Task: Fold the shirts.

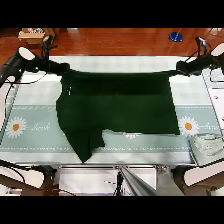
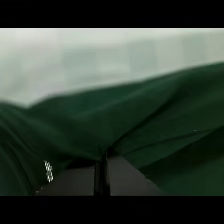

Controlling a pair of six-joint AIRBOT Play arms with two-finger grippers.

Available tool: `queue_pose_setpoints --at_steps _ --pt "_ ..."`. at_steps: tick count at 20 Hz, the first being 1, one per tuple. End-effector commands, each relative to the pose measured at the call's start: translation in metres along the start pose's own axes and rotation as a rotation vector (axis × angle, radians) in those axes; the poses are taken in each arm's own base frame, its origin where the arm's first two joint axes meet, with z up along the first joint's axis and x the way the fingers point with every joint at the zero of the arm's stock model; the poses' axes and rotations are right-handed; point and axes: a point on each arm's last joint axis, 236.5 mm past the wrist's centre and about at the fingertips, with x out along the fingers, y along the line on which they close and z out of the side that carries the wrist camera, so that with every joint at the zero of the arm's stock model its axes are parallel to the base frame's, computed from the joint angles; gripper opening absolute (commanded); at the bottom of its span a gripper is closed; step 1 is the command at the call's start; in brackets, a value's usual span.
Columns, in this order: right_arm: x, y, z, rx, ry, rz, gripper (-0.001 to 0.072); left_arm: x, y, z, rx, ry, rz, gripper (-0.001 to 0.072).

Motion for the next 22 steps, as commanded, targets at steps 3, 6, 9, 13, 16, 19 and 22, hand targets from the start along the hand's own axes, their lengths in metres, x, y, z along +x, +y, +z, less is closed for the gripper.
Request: queue_pose_setpoints --at_steps 3,6,9,13,16,19,22 --pt "0.023 -0.008 -0.049 0.030 0.164 0.001 0.0021 0.019 0.001 -0.050 -0.060 0.189 -0.022 0.0023" --pt "0.038 -0.012 -0.061 0.043 0.200 0.000 0.0021 0.025 0.002 -0.054 -0.094 0.204 -0.021 0.0023" --pt "0.034 -0.010 -0.055 0.041 0.180 0.005 0.0090 0.018 -0.002 -0.054 -0.086 0.220 -0.034 0.0176" --pt "-0.040 -0.018 -0.051 -0.094 0.195 -0.034 0.0381 -0.045 -0.003 -0.060 -0.033 0.327 -0.098 0.0472" --pt "-0.088 -0.039 -0.100 -0.042 0.302 -0.075 0.0381 -0.093 0.015 -0.103 -0.137 0.414 -0.124 0.0471" --pt "-0.094 -0.053 -0.154 0.055 0.287 -0.037 0.0402 -0.114 0.018 -0.175 -0.214 0.411 -0.160 0.0472" --pt "-0.095 -0.047 -0.181 0.173 0.210 0.103 0.0490 -0.129 0.015 -0.243 -0.345 0.376 -0.165 0.0472"
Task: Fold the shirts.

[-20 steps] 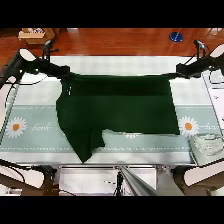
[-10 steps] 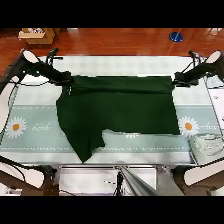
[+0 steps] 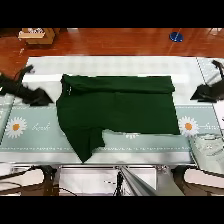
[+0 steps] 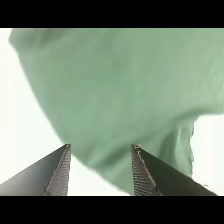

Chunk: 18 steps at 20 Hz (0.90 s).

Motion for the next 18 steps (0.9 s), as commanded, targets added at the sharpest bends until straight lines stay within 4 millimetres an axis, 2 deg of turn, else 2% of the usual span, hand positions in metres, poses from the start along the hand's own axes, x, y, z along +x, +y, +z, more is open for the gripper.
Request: queue_pose_setpoints --at_steps 1,2,3,4,6,8,11,16,18 --pt "0.003 0.002 -0.031 0.107 -0.074 0.140 0.0490 0.015 0.010 -0.079 -0.123 -0.019 -0.056 0.0472" --pt "0.002 0.001 -0.030 0.139 -0.101 0.166 0.0490 0.022 0.010 -0.095 -0.157 -0.017 -0.071 0.0491" --pt "0.000 0.001 -0.028 0.158 -0.121 0.185 0.0490 0.032 0.006 -0.108 -0.184 -0.004 -0.096 0.0585" --pt "-0.002 0.002 -0.025 0.167 -0.136 0.199 0.0490 0.042 0.002 -0.121 -0.198 0.026 -0.113 0.0624" --pt "-0.004 0.007 -0.021 0.169 -0.152 0.219 0.0490 0.061 -0.004 -0.141 -0.211 0.093 -0.135 0.0625" --pt "-0.006 0.012 -0.017 0.166 -0.169 0.245 0.0489 0.075 -0.004 -0.146 -0.201 0.109 -0.120 0.0625" --pt "-0.006 0.013 -0.017 0.167 -0.169 0.247 0.0489 0.090 0.000 -0.140 -0.197 0.087 -0.059 0.0624" --pt "-0.006 0.014 -0.019 0.166 -0.159 0.253 0.0488 0.108 0.008 -0.102 -0.178 -0.047 0.070 0.0621" --pt "-0.006 0.016 -0.021 0.164 -0.150 0.258 0.0487 0.114 0.004 -0.087 -0.161 -0.102 0.082 0.0598"
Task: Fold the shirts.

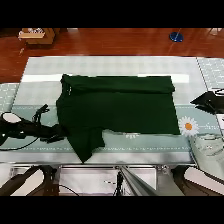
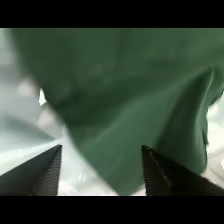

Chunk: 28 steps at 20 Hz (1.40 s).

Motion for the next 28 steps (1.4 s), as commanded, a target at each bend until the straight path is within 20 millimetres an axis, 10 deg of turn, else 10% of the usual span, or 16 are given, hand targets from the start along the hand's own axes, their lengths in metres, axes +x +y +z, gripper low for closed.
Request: queue_pose_setpoints --at_steps 1,5,11,19,28 --pt "0.000 0.003 -0.003 0.001 0.011 0.011 0.0487 0.011 0.002 0.039 0.012 -0.154 0.066 0.0576" --pt "-0.005 0.008 -0.004 0.001 0.004 0.016 0.0487 0.037 -0.009 0.028 0.023 -0.072 0.036 0.0025" --pt "-0.010 -0.016 -0.021 0.004 0.046 -0.101 0.0490 0.042 -0.010 0.006 0.075 0.029 0.018 0.0023" --pt "0.042 -0.040 -0.108 0.102 0.264 -0.089 0.0541 0.041 -0.013 -0.002 0.101 0.064 0.004 0.0023" --pt "0.070 -0.046 -0.124 0.171 0.235 -0.074 0.0524 0.041 -0.010 -0.008 0.123 0.090 0.013 0.0024"
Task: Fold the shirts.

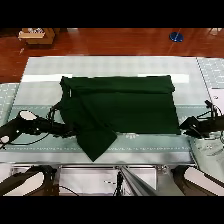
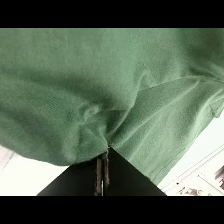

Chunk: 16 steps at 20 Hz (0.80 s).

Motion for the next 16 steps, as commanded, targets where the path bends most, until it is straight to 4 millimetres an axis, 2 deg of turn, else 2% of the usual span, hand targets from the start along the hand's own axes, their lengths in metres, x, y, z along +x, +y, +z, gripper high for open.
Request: queue_pose_setpoints --at_steps 1,4,7,8,10,12,16 --pt "0.012 -0.003 0.002 0.038 -0.032 0.007 0.0521 -0.001 0.016 -0.007 0.045 0.033 0.069 0.0024" --pt "0.022 0.005 0.013 0.091 -0.101 0.061 0.0425 -0.001 0.016 -0.006 0.052 0.028 0.070 0.0024" --pt "0.024 0.016 0.019 0.120 -0.125 0.120 0.0082 -0.005 0.014 0.001 0.063 0.013 0.071 0.0023" --pt "0.021 0.024 0.021 0.102 -0.130 0.152 0.0020 -0.008 0.011 0.006 0.072 0.006 0.068 0.0023" --pt "0.006 0.048 0.028 0.022 -0.159 0.227 0.0022 -0.021 -0.002 0.018 0.110 -0.013 0.054 0.0022" --pt "-0.026 0.074 0.045 -0.060 -0.242 0.284 0.0021 -0.048 -0.027 0.039 0.185 -0.082 0.039 0.0023" --pt "-0.109 0.137 0.083 -0.154 -0.499 0.430 0.0021 -0.135 -0.102 0.093 0.340 -0.367 0.005 0.0023"
